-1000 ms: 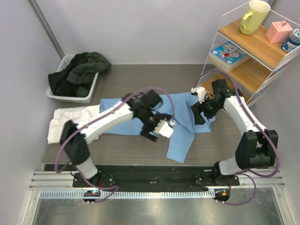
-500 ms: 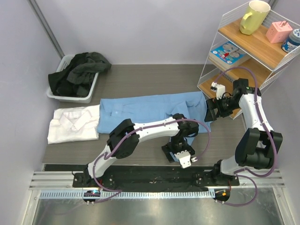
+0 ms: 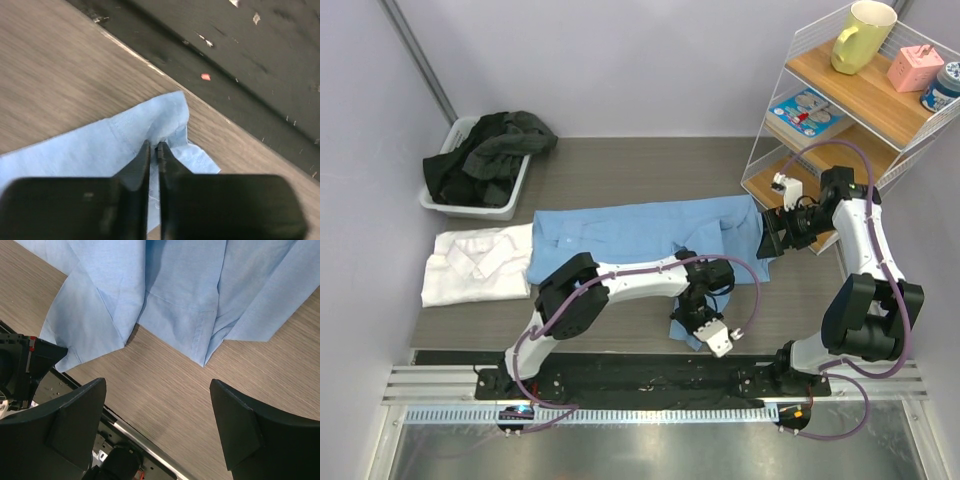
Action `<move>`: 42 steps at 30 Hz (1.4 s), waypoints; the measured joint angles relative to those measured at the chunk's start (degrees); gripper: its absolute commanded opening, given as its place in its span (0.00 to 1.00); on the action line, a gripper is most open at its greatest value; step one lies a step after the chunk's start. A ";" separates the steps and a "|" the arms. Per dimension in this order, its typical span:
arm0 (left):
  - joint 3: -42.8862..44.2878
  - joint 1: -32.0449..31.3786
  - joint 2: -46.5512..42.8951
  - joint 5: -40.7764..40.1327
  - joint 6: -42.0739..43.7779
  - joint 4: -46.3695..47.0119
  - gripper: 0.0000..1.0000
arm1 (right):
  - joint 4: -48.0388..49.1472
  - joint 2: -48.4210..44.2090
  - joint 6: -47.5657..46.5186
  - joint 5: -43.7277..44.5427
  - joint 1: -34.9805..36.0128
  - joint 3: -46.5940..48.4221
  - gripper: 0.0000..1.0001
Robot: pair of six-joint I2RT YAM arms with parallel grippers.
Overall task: Fold and stack the long sleeve shirts
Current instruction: Fold the shirt
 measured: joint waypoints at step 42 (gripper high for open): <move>-3.06 29.51 -20.87 -26.60 -127.80 47.60 0.00 | 35.67 -9.84 22.40 -7.15 23.26 0.17 0.88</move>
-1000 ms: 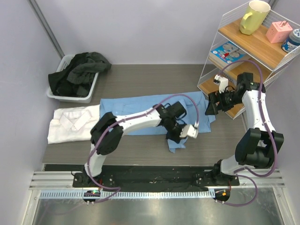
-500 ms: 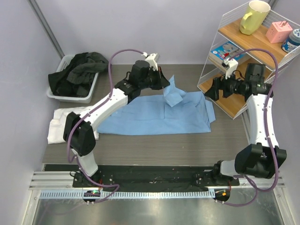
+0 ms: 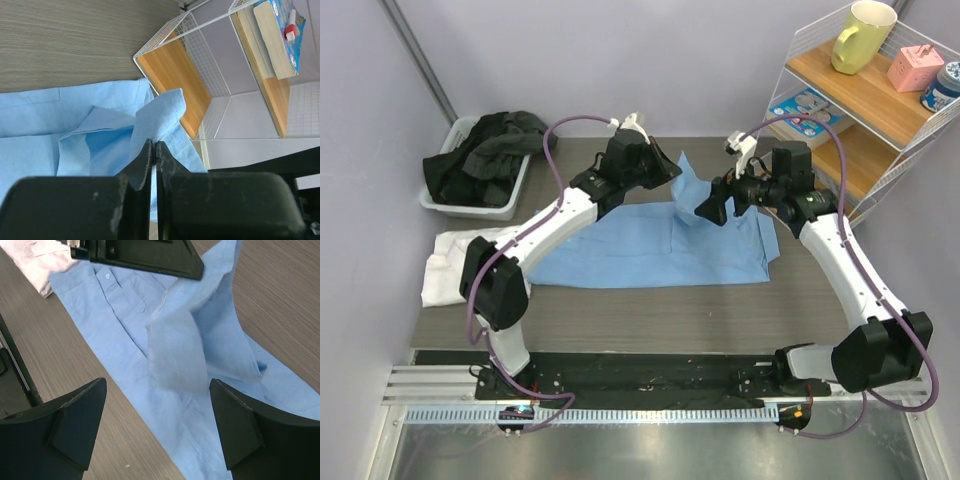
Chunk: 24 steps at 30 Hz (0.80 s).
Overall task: Fold and stack the long sleeve shirts
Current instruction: Fold the shirt
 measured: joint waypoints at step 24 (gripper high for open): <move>-18.67 19.56 -16.50 37.77 23.85 12.28 1.00 | -14.47 5.64 -26.08 -6.34 1.42 14.91 0.01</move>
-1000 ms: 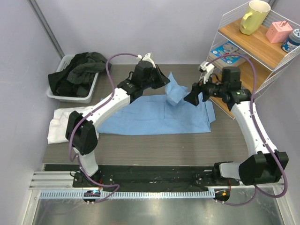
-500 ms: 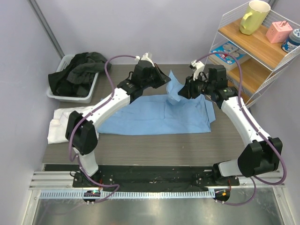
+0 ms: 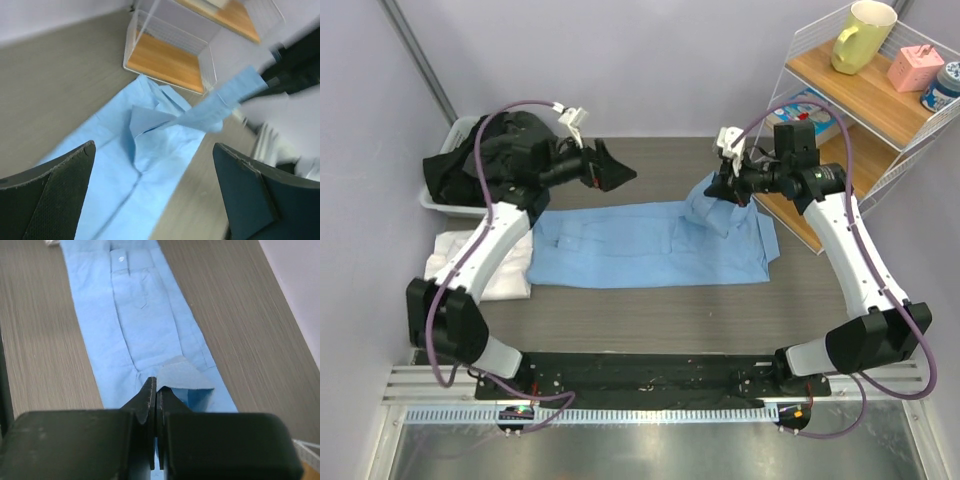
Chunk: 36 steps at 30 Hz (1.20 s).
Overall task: Fold and stack the long sleeve shirts
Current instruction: Fold the shirt
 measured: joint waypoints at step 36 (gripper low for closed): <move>-5.14 -22.88 9.33 4.17 51.21 7.06 0.01 | -9.29 -4.72 -39.63 3.43 12.76 -8.66 0.18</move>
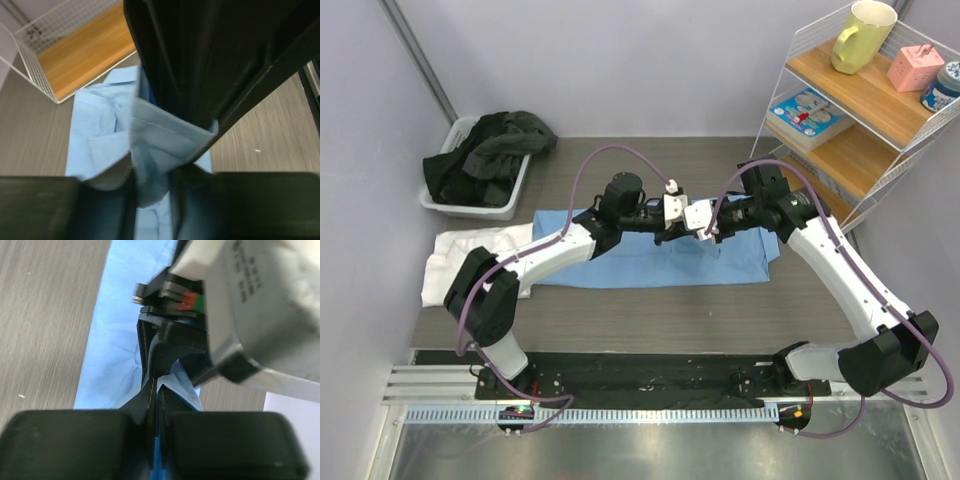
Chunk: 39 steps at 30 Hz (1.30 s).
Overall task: Fold and stack the long sleeve shirts
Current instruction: Fold the shirt
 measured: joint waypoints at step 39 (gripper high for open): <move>5.03 0.20 -0.33 -64.13 -95.30 -10.36 0.00 | 72.76 1.97 58.40 14.10 -1.36 -29.62 0.80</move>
